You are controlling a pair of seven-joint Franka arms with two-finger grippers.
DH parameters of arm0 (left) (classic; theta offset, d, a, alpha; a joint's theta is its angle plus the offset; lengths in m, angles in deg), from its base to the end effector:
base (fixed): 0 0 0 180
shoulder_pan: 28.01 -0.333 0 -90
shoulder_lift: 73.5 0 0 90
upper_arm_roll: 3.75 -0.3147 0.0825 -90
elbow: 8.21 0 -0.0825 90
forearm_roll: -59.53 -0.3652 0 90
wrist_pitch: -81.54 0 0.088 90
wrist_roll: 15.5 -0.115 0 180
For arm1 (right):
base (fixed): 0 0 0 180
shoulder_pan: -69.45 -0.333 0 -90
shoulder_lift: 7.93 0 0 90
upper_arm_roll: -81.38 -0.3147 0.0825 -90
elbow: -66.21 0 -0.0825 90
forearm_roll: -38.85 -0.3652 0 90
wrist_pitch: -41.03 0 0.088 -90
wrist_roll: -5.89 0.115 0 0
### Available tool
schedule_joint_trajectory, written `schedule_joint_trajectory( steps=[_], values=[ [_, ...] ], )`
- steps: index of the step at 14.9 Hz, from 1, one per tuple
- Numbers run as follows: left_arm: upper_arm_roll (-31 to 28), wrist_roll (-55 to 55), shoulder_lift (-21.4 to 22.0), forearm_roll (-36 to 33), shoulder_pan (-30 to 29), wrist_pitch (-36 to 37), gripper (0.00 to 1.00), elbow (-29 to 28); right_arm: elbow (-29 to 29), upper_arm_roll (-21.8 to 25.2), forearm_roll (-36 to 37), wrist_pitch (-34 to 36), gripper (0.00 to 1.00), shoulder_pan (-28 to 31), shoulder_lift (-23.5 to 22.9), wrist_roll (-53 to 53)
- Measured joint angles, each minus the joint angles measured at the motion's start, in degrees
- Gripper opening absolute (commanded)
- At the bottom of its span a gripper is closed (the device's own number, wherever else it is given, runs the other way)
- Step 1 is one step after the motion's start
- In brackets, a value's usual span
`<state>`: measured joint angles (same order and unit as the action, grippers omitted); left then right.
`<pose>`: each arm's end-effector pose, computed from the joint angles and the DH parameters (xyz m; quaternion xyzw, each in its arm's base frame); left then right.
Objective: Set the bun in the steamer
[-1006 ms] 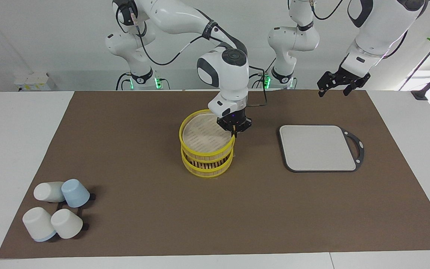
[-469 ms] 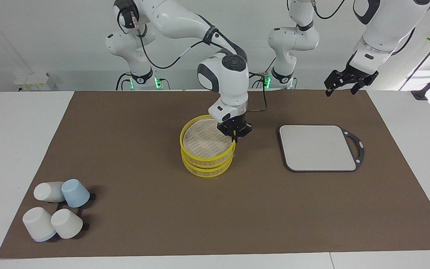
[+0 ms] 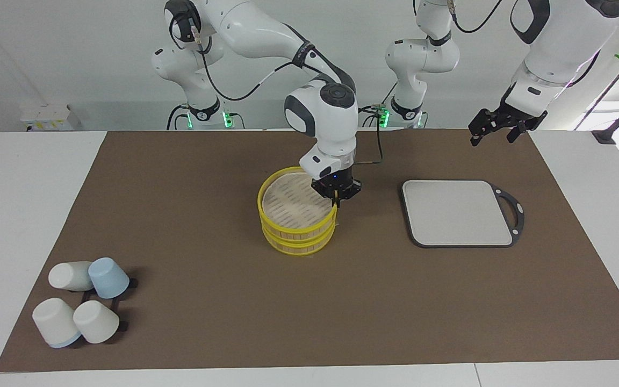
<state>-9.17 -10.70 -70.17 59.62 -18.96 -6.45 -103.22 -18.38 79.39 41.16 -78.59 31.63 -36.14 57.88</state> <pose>0.5111 -0.0312 0.6032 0.9994 0.0100 -0.0325 0.0011 0.5349 0.4377 0.4023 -0.9932 0.0996 -0.0487 0.0359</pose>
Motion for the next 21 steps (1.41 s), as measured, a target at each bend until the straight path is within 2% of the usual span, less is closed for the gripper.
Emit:
schedule_joint_trajectory(
  steps=[13,14,15,16,21],
  values=[
    [0.0,0.0,0.5,0.8,-0.4,0.0,1.00,0.4,-1.9,0.1,0.1,-2.9,0.00,0.0,0.1,-1.4],
    [0.0,0.0,0.5,0.8,-0.4,0.0,1.00,0.4,-2.0,0.1,0.0,-3.0,0.45,0.1,0.2,-1.5],
    [0.0,0.0,0.5,0.8,-0.4,0.0,1.00,0.4,-2.2,0.1,0.0,-3.2,0.97,0.2,0.3,-1.5],
    [0.1,0.0,0.5,0.8,-0.4,0.0,1.00,0.4,-2.4,0.1,0.0,-3.2,1.00,0.2,0.3,-1.6],
    [0.2,0.0,0.5,0.9,-0.4,0.0,1.00,0.3,-1.6,0.3,0.1,-0.7,1.00,0.7,0.8,-1.6]
  ],
)
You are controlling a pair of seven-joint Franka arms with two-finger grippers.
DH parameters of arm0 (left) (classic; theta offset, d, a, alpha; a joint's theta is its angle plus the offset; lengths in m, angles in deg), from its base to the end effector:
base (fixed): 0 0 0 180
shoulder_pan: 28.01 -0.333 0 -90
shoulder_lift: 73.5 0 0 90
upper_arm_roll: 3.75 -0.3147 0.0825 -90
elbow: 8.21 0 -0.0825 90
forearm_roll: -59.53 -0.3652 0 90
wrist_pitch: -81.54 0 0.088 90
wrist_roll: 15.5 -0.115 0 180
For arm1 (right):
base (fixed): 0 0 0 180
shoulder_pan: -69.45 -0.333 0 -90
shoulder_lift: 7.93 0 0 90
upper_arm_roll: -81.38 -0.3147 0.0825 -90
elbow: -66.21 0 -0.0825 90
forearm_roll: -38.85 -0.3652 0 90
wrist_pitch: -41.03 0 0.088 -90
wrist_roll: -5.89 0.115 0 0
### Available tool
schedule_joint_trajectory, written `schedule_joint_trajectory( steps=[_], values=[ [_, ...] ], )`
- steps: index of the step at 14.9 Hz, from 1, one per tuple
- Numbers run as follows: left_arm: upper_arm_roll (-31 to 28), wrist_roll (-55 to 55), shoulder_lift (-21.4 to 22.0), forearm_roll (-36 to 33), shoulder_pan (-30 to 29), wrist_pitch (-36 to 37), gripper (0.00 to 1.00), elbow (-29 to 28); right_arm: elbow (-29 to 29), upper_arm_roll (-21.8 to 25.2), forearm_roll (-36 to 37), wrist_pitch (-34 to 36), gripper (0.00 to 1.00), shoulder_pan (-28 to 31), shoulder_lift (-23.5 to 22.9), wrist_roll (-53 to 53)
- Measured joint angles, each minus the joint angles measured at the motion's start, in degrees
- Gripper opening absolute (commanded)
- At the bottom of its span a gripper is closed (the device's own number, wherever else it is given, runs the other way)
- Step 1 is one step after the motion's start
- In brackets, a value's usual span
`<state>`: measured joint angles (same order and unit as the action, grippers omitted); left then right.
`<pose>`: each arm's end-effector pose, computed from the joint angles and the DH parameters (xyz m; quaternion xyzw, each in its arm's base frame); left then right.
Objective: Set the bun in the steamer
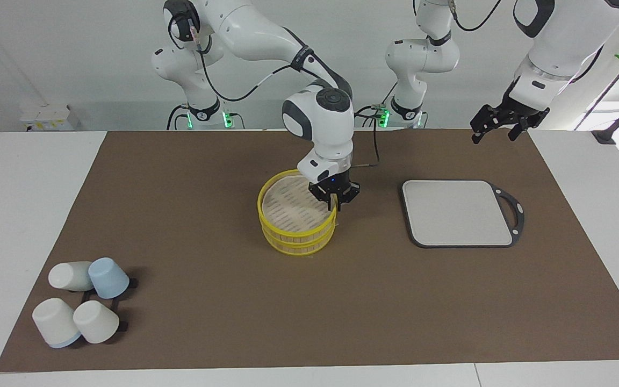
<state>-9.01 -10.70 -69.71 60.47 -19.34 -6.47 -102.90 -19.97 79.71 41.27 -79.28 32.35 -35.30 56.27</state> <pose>0.5092 -0.0307 0.6098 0.9995 0.0119 -0.0261 0.0094 0.5387 0.4257 0.4005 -0.9938 0.0935 -0.0507 0.0327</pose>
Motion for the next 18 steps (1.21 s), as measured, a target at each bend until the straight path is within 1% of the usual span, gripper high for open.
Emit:
schedule_joint_trajectory(
  steps=[2,6,11,13,15,18],
  values=[
    [0.0,0.0,0.0,0.0,0.0,0.0,1.00,0.0,2.3,0.7,0.5,4.1,1.00,2.1,1.0,-2.8],
    [0.0,0.0,0.0,0.0,0.0,0.0,1.00,0.0,3.6,1.1,0.5,11.1,1.00,11.8,5.5,-18.3],
    [0.0,0.0,0.0,0.0,0.0,0.0,1.00,0.0,3.7,1.3,0.6,22.2,1.00,23.2,10.9,-43.5],
    [0.0,0.0,0.0,0.0,0.0,0.0,1.00,0.0,3.6,1.3,0.5,26.1,1.00,28.0,12.7,-51.1],
    [0.0,0.0,0.0,0.0,0.0,0.0,1.00,0.0,2.6,1.3,0.4,28.8,1.00,31.4,14.7,-54.4],
    [0.0,0.0,0.0,0.0,0.0,0.0,1.00,0.0,-3.3,1.3,0.4,28.5,1.00,33.8,19.7,-54.6]
  ],
)
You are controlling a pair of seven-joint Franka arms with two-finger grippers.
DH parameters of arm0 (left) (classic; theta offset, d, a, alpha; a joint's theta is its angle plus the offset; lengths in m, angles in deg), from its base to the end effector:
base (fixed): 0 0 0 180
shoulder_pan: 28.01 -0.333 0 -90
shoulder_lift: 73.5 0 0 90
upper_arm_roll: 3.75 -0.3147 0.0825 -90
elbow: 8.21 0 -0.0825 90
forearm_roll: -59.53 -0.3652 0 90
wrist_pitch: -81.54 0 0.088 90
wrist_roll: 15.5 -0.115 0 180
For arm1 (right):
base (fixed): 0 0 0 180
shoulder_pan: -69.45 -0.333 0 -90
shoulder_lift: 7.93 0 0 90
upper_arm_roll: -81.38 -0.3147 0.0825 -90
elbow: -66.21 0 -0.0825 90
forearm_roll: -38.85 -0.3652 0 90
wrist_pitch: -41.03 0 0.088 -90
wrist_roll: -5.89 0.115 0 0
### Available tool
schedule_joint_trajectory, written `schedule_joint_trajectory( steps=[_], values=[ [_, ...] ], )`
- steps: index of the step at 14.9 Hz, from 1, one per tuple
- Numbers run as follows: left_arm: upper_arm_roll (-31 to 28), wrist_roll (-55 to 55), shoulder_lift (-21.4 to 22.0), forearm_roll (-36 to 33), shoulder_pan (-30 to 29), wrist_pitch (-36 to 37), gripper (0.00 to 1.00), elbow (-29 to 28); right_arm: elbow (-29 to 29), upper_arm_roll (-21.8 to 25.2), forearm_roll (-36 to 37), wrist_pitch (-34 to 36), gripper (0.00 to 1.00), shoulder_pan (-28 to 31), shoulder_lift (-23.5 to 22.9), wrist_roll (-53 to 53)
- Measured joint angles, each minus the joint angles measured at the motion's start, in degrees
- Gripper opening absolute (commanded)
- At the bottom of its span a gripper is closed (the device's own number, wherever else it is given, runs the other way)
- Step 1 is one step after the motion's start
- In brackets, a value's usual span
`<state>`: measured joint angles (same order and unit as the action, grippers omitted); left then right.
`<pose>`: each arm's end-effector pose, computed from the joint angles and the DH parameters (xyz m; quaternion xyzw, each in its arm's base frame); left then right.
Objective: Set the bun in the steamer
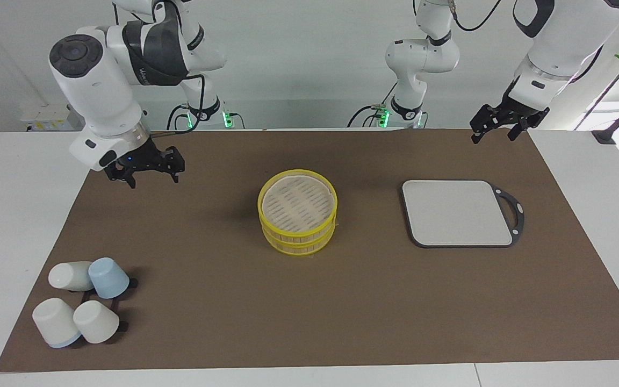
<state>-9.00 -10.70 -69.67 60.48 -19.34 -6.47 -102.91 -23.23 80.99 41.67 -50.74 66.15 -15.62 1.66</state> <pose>0.5090 -0.0308 0.6101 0.9996 0.0118 -0.0258 0.0095 0.5726 0.0312 0.5478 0.9961 0.0709 -0.0469 0.0239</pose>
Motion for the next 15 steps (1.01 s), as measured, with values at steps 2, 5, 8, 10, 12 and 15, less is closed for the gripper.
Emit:
schedule_joint_trajectory(
  steps=[2,5,8,10,12,15],
  values=[
    [0.0,0.0,0.0,0.0,0.0,0.0,1.00,0.0,-3.8,0.0,0.0,-1.4,1.00,0.9,3.1,0.0],
    [0.1,0.0,0.0,0.0,0.0,0.0,1.00,0.0,-5.0,0.0,0.0,-2.9,1.00,1.9,4.4,0.0],
    [0.1,0.0,0.0,0.0,0.0,0.0,1.00,0.0,-5.0,0.0,0.0,-3.1,1.00,2.2,4.4,0.0],
    [0.1,0.0,0.0,0.0,0.0,0.0,1.00,0.0,-5.0,0.0,0.0,-3.1,1.00,2.3,4.4,0.0],
    [0.2,0.0,0.0,0.0,0.0,0.0,1.00,0.0,-5.0,0.0,0.0,-3.1,1.00,2.5,4.4,0.0],
    [0.2,0.0,0.0,0.0,0.0,0.0,1.00,0.0,-5.0,0.0,-0.1,-3.0,1.00,2.8,4.3,0.0]
  ],
)
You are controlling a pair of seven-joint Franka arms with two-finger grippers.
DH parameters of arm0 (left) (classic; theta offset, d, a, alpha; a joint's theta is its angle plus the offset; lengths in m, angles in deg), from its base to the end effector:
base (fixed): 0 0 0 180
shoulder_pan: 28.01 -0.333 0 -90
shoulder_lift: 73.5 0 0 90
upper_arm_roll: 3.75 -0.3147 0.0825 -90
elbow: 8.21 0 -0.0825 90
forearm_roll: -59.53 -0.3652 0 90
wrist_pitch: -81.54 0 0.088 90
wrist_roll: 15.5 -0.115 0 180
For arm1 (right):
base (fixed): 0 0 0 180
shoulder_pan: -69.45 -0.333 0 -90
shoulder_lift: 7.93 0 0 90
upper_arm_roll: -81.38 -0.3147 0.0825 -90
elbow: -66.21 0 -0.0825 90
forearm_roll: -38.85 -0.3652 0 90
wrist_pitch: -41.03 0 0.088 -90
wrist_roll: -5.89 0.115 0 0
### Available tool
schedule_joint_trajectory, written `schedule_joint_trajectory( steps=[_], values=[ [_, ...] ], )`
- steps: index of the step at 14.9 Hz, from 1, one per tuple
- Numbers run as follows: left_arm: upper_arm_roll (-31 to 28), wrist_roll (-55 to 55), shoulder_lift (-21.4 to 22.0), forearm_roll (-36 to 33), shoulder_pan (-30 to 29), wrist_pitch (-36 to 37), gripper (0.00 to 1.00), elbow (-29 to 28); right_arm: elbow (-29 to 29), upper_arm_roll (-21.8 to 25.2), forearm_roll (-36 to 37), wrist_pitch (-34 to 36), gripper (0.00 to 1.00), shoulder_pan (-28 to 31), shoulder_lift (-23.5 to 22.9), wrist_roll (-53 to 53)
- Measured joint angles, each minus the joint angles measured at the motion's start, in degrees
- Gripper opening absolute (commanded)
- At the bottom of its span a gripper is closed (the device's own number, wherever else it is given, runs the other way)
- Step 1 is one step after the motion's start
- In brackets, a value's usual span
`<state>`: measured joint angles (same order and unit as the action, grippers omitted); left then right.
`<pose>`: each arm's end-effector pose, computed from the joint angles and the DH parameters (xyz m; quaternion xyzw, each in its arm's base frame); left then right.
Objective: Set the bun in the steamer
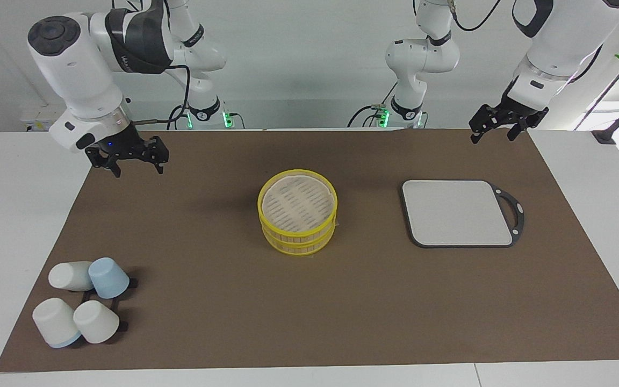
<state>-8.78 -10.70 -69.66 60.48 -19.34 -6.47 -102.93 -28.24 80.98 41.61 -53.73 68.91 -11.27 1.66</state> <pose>0.5088 -0.0328 0.6100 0.9996 0.0099 -0.0259 0.0093 0.5555 0.0039 0.5552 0.9982 0.0477 -0.0271 0.0230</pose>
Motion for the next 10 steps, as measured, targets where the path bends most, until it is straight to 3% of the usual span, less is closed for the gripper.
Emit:
schedule_joint_trajectory(
  steps=[10],
  values=[
    [0.1,0.0,0.0,0.0,0.0,0.0,1.00,0.0,-0.1,0.0,-1.3,0.4,1.00,0.7,0.0,0.0]
  ],
)
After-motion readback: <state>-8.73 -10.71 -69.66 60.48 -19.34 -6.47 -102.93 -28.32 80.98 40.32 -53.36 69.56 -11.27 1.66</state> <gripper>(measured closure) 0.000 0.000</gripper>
